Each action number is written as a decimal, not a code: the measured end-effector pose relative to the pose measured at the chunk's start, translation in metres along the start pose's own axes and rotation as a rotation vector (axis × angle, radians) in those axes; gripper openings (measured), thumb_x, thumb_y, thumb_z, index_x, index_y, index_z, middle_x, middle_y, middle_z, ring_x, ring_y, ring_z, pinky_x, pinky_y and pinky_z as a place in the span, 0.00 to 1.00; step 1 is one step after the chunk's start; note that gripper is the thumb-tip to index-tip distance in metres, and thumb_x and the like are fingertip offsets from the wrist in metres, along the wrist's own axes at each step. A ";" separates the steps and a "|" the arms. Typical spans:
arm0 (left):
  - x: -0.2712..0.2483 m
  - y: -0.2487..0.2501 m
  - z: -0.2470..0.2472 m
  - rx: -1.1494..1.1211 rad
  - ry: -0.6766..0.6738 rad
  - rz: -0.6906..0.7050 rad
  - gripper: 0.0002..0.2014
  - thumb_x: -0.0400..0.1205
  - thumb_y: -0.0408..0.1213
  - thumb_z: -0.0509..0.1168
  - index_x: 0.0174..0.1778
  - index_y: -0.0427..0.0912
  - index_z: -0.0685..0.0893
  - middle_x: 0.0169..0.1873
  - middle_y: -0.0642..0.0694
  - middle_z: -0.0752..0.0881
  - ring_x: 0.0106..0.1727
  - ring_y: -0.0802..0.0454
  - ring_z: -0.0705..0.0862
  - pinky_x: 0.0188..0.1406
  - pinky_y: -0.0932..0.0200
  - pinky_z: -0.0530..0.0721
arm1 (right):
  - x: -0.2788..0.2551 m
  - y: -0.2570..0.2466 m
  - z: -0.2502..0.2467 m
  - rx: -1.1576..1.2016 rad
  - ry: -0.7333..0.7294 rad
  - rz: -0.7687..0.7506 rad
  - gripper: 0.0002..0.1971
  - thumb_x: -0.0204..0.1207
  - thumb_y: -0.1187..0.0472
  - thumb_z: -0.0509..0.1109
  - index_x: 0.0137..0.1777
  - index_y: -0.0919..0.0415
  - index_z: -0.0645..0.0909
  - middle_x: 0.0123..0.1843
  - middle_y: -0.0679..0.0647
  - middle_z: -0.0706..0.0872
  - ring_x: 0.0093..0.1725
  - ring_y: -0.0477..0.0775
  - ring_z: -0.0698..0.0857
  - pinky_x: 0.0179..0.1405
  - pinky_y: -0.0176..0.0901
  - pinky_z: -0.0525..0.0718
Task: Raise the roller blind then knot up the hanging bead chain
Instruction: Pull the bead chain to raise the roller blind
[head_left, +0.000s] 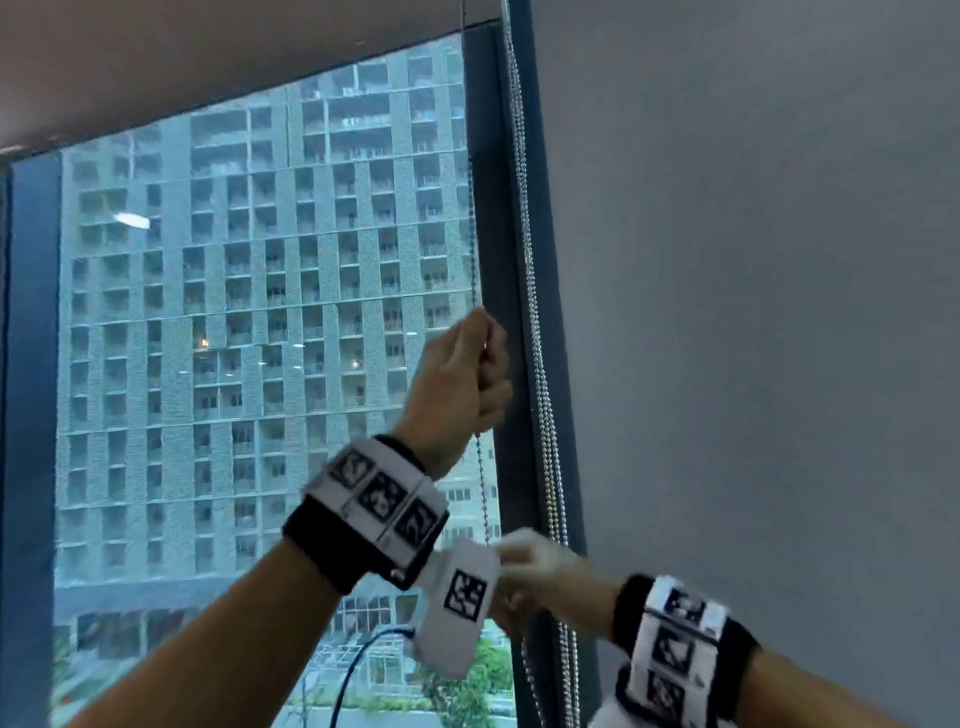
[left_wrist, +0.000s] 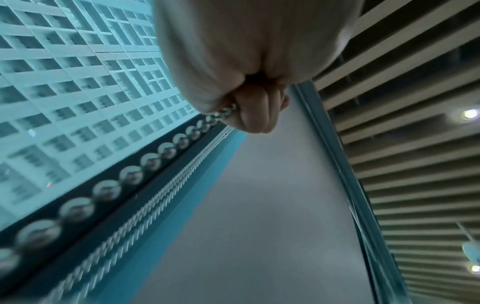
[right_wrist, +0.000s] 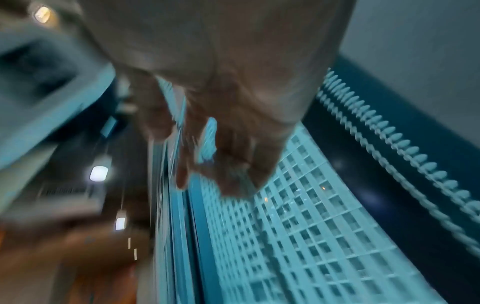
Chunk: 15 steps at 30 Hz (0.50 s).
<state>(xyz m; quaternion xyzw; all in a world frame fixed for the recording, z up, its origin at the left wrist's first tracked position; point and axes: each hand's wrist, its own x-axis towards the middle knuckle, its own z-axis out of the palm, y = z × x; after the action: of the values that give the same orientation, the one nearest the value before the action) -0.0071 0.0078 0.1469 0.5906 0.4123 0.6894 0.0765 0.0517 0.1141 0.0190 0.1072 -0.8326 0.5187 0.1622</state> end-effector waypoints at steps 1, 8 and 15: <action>-0.008 -0.007 0.000 -0.015 -0.010 -0.006 0.20 0.89 0.44 0.48 0.30 0.46 0.68 0.16 0.57 0.64 0.14 0.62 0.57 0.12 0.71 0.53 | 0.005 -0.012 -0.013 0.047 0.030 -0.024 0.11 0.70 0.62 0.63 0.40 0.54 0.88 0.33 0.49 0.85 0.31 0.44 0.82 0.33 0.36 0.82; -0.052 -0.056 0.000 -0.020 -0.048 -0.121 0.16 0.88 0.41 0.48 0.40 0.38 0.74 0.21 0.47 0.64 0.15 0.60 0.59 0.16 0.66 0.54 | 0.062 -0.175 -0.057 0.387 0.301 -0.343 0.19 0.85 0.53 0.53 0.58 0.67 0.78 0.36 0.59 0.85 0.35 0.55 0.85 0.36 0.46 0.86; -0.030 -0.022 -0.046 0.037 -0.206 -0.157 0.16 0.76 0.48 0.56 0.45 0.40 0.82 0.40 0.35 0.83 0.42 0.41 0.81 0.43 0.51 0.78 | 0.074 -0.170 -0.020 0.177 0.418 -0.464 0.24 0.89 0.52 0.51 0.27 0.50 0.58 0.21 0.44 0.57 0.16 0.42 0.53 0.13 0.28 0.53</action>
<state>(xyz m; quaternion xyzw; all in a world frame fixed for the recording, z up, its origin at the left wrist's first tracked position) -0.0472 -0.0177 0.1118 0.6254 0.4598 0.6093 0.1615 0.0455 0.0568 0.1961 0.1992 -0.6862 0.5490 0.4335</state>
